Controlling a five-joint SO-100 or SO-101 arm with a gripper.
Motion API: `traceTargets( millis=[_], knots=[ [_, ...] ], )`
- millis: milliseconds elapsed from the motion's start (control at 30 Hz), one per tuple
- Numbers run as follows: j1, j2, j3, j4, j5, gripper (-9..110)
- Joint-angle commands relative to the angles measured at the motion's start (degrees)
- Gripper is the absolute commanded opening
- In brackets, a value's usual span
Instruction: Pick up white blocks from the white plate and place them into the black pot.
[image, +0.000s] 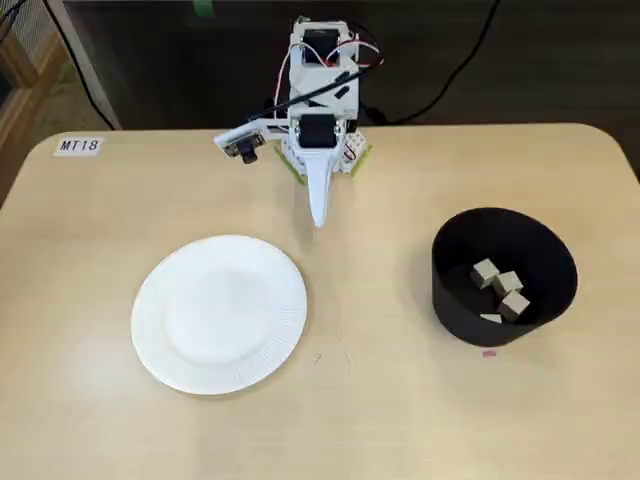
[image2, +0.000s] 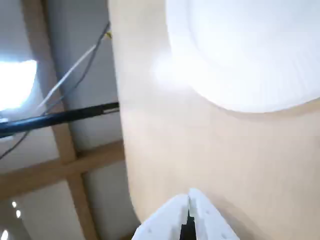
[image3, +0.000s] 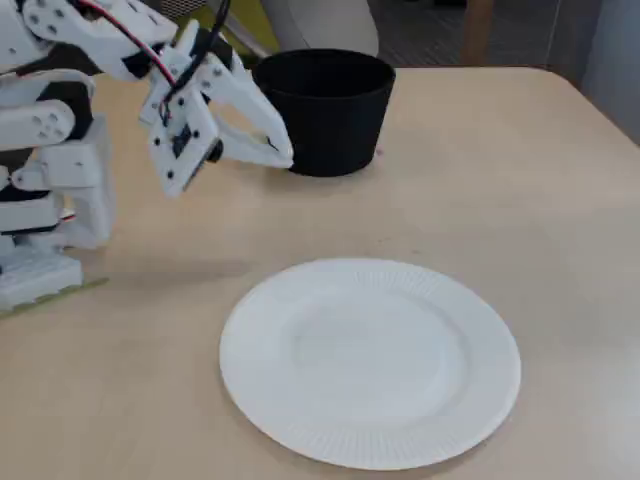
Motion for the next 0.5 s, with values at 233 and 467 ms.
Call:
traceTargets(
  millis=[233,467],
  knots=[
    [0.2,0.4,7.4,-1.1,-2.1,-2],
    [0.3,0.4,7.4,-1.1,-1.9,-2]
  ],
)
